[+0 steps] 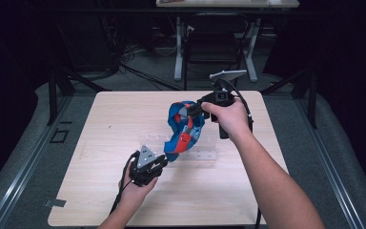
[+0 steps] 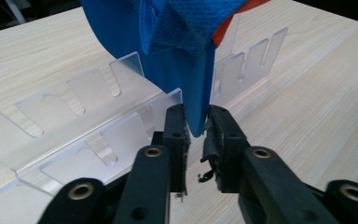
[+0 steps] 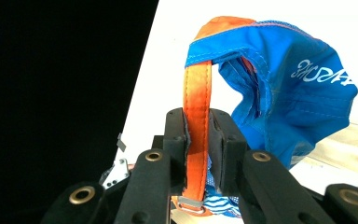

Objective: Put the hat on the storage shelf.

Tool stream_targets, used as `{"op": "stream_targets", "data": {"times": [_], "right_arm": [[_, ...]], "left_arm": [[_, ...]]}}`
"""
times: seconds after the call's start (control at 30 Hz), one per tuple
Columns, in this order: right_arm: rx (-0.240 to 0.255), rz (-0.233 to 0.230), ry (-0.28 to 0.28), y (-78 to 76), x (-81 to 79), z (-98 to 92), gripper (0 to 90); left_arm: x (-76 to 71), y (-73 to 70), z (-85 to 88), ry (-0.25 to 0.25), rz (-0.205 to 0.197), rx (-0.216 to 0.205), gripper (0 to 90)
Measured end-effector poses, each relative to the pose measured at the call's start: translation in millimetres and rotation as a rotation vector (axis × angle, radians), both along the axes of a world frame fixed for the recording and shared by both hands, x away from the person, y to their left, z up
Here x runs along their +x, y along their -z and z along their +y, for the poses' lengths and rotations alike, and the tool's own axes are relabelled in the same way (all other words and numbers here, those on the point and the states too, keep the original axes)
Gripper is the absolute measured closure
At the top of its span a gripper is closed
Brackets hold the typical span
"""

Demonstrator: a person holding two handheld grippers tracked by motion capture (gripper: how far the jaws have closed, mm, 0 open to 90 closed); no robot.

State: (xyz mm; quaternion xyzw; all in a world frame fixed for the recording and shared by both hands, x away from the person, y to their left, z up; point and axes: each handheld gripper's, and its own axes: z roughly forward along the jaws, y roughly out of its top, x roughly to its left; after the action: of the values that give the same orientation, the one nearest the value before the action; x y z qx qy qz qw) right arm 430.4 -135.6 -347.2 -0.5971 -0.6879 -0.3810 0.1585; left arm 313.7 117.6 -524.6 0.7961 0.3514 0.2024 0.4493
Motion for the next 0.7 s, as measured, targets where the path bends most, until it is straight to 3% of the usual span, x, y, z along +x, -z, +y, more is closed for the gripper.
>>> {"op": "stream_targets", "data": {"times": [0.43, 0.7], "right_arm": [[-0.006, -0.024, 0.035, -2.0, -1.1, -12.2, 72.8], [-0.008, -0.028, 0.033, -1.4, -2.2, -15.7, 71.5]], "left_arm": [[0.9, 2.0, 6.1, -0.028, 0.012, -0.023, 56.8], [0.0, 2.0, 9.0, -0.030, 0.009, -0.029, 52.0]]}}
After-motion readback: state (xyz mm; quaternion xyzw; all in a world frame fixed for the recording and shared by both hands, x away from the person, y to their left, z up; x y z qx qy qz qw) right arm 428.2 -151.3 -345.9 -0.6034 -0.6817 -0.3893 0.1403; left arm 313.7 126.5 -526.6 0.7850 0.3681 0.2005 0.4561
